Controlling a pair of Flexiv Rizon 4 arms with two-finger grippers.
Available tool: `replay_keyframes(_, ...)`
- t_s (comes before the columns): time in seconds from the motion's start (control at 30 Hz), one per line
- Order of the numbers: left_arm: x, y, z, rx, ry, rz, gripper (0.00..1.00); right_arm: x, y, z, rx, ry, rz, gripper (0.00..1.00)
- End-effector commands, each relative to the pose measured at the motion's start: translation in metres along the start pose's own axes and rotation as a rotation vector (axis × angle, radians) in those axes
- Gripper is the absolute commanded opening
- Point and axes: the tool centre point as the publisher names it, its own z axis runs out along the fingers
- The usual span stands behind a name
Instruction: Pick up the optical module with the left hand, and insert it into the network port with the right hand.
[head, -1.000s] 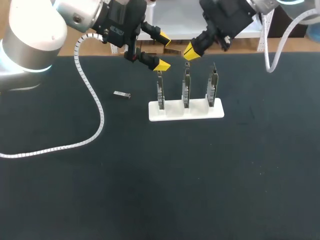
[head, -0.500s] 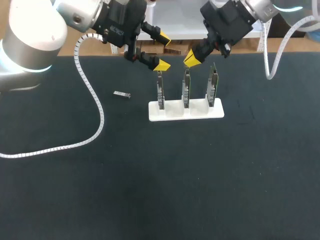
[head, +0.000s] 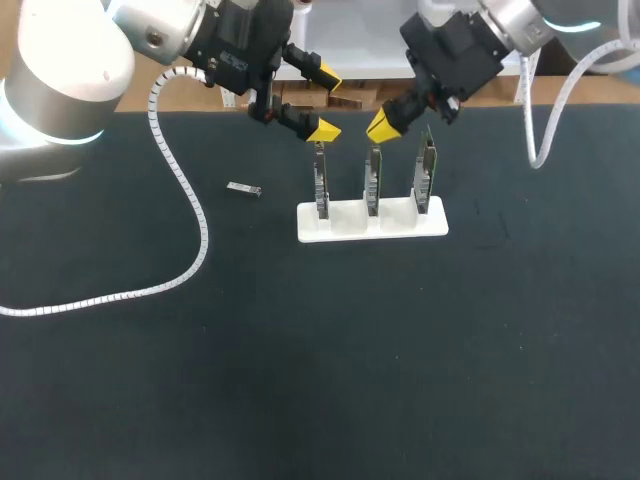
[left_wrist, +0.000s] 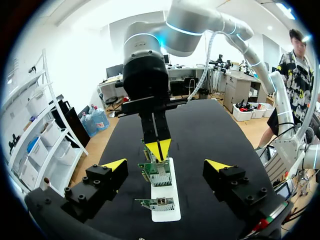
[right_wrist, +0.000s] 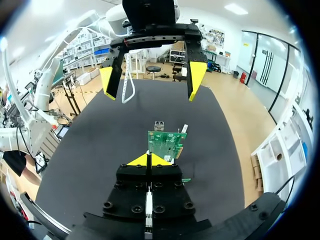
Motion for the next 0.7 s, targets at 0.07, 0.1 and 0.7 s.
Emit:
replay_keyframes(0.07,-0.0012,0.0019,-0.0001,0.005,0.007,-0.003,1.00,0.0041,-0.0026,0.0024,-0.004,-0.010,0.003,0.00)
replay_keyframes(0.1,-0.0012,0.0019,-0.0001,0.005,0.007,-0.003,1.00,0.0047,-0.0025,0.0025,-0.003,-0.012,0.003,0.00)
replay_keyframes(0.7,-0.0012,0.0019,-0.0001,0.005,0.007,-0.003,1.00,0.0115,-0.0007,0.0090,-0.017,-0.035,0.014,0.00)
